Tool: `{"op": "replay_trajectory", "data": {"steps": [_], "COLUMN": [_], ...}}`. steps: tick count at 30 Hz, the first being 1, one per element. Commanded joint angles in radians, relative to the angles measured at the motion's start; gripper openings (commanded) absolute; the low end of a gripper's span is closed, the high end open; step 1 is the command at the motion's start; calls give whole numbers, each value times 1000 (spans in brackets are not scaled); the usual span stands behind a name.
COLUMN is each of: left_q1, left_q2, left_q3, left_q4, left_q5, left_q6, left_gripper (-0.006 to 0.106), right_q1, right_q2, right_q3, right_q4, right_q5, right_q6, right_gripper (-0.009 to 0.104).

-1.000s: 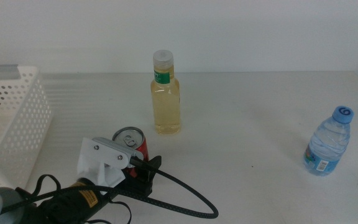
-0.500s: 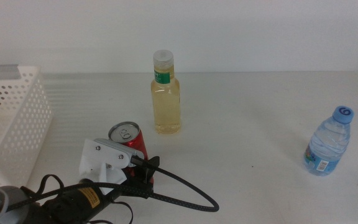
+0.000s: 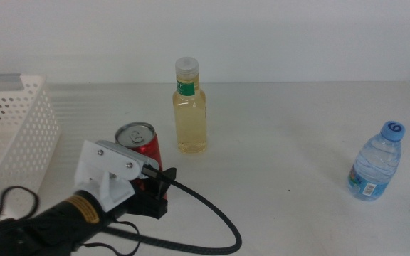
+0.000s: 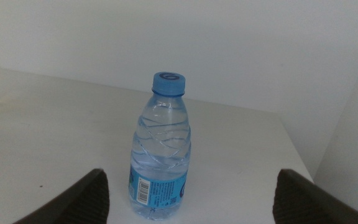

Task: Use arms to grab the bottles and put them into the dustbin to the left of the table.

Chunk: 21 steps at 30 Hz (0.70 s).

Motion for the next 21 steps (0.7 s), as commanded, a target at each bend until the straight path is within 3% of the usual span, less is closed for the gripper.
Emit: {"op": "replay_trajectory", "data": {"steps": [1,15,21], "left_q1": [-2,-2,-2], "left_q2": [-107,-419,-466], "left_q3": [-17,-143,-221], "left_q4": [-11,12,20], "left_q5": [-31,556,677], "left_q6": [-2,-51,-50], "left_gripper": [-5,-5,-5], "right_q1": [-9,-9,-9], "right_q2": [-28,-28,-28], "right_q3": [-7,-7,-7], "right_q4": [-7,-7,-7], "right_q5": [-75,-75,-75], "right_q6": [-5,-5,-5], "right_gripper": [70,70,70]}}
